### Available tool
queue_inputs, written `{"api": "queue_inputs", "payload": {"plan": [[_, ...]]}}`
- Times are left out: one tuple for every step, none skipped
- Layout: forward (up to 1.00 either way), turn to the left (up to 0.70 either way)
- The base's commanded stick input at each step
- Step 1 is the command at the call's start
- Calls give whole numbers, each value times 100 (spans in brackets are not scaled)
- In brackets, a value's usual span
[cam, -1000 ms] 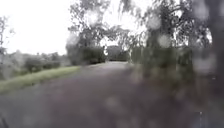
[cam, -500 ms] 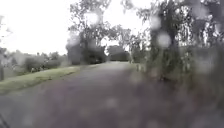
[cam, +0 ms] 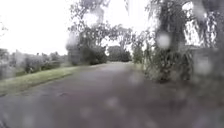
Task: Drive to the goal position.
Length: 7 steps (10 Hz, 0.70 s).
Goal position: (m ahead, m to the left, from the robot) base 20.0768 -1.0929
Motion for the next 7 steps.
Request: {"api": "queue_inputs", "payload": {"plan": [[100,0],[100,0],[100,0],[100,0],[100,0],[100,0],[100,0]]}}
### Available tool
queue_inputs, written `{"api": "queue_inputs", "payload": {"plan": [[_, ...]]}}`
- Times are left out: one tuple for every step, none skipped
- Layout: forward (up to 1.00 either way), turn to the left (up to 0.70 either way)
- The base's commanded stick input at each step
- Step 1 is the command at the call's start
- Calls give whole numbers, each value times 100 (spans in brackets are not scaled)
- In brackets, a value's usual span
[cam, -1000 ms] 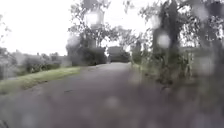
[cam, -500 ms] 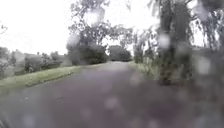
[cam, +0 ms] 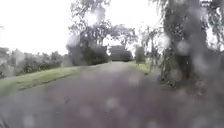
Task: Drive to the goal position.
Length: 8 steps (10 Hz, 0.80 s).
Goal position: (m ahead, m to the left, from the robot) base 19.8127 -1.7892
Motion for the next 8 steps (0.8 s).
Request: {"api": "queue_inputs", "payload": {"plan": [[100,0],[100,0],[100,0],[100,0],[100,-40],[100,-40],[100,-40],[100,-40]]}}
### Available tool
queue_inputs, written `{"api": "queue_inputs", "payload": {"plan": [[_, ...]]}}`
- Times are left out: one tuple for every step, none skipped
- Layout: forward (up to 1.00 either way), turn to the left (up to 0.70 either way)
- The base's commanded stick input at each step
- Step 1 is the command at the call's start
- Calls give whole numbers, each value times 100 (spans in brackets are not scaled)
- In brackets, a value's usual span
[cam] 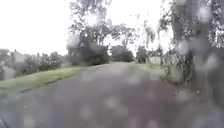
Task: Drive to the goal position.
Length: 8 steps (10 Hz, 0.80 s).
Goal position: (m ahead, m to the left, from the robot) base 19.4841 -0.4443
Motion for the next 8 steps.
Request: {"api": "queue_inputs", "payload": {"plan": [[100,-40],[100,-40],[100,-14],[100,-10],[100,-5],[100,-2],[100,-2],[100,-3]]}}
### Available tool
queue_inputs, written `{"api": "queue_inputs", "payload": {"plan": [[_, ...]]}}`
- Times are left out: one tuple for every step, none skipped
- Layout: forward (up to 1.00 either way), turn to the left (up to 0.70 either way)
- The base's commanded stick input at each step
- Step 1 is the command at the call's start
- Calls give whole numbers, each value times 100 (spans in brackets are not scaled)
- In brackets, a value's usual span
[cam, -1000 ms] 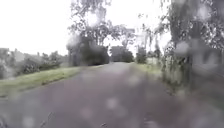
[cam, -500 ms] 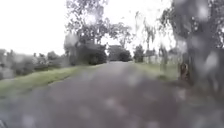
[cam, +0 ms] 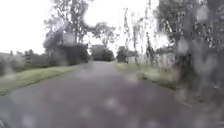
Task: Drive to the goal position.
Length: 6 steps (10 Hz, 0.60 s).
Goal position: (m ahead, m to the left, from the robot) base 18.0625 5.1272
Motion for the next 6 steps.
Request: {"api": "queue_inputs", "payload": {"plan": [[100,-3],[100,0],[100,0],[100,0],[100,0],[100,0]]}}
